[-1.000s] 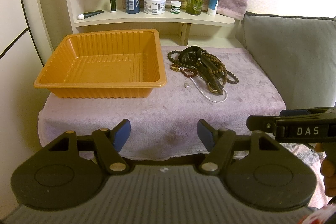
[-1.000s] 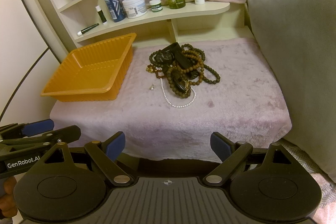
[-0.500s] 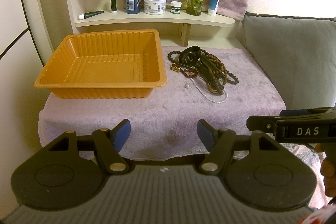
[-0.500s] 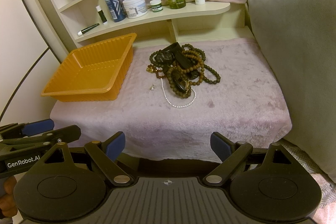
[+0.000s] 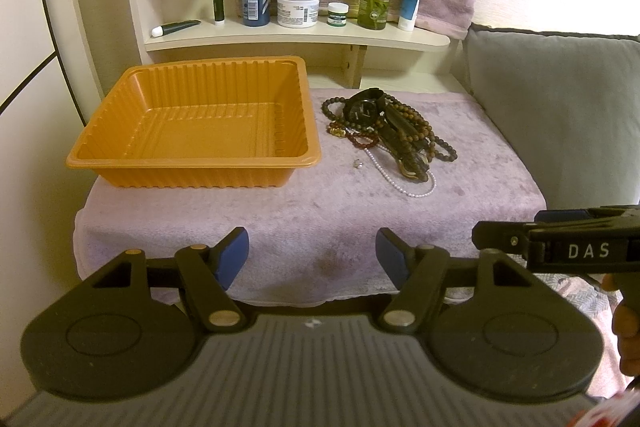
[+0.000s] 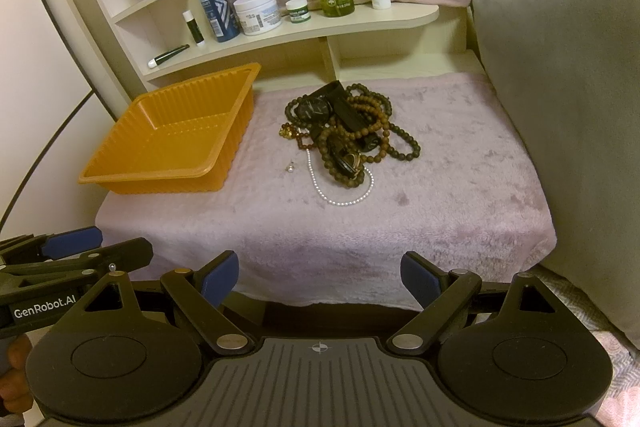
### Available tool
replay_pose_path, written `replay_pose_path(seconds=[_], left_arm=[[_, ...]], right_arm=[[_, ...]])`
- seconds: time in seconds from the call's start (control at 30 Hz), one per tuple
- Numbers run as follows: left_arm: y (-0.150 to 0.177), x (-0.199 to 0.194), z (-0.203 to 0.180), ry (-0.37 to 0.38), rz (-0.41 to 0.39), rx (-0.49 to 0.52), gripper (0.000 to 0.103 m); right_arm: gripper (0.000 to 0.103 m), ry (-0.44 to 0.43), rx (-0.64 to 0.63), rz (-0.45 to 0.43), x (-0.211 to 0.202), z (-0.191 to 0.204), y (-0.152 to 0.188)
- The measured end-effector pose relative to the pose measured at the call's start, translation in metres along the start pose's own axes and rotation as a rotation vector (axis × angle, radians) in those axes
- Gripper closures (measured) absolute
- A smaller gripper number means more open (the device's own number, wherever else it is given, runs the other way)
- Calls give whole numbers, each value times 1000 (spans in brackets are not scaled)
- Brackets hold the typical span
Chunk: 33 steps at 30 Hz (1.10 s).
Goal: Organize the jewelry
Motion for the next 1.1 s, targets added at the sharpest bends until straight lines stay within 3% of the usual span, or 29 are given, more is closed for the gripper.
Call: replay_pose_path(seconds=[0.23,0.6,1.1], left_arm=[[1,8,13,0,-1,-20,35],[-9,26,72,-66,-46,-163,34],[-21,50,140,-107,-111,-314,34]], right_arm=[[15,8,4,-26,0,0,-7],[15,1,50,-119,17,-17,-19],[15,-1,-50,-164,61,5,-35]])
Point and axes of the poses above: each gripper's, at about its wrist camera, not at the fingertips, and x roughly the way its jaws point, z to its left, y to its underside, the point moved 2 cm from there along x, roughly the way its jaws point, and after that the axes turned 6 degrees about -x, right-handed, at the moved point
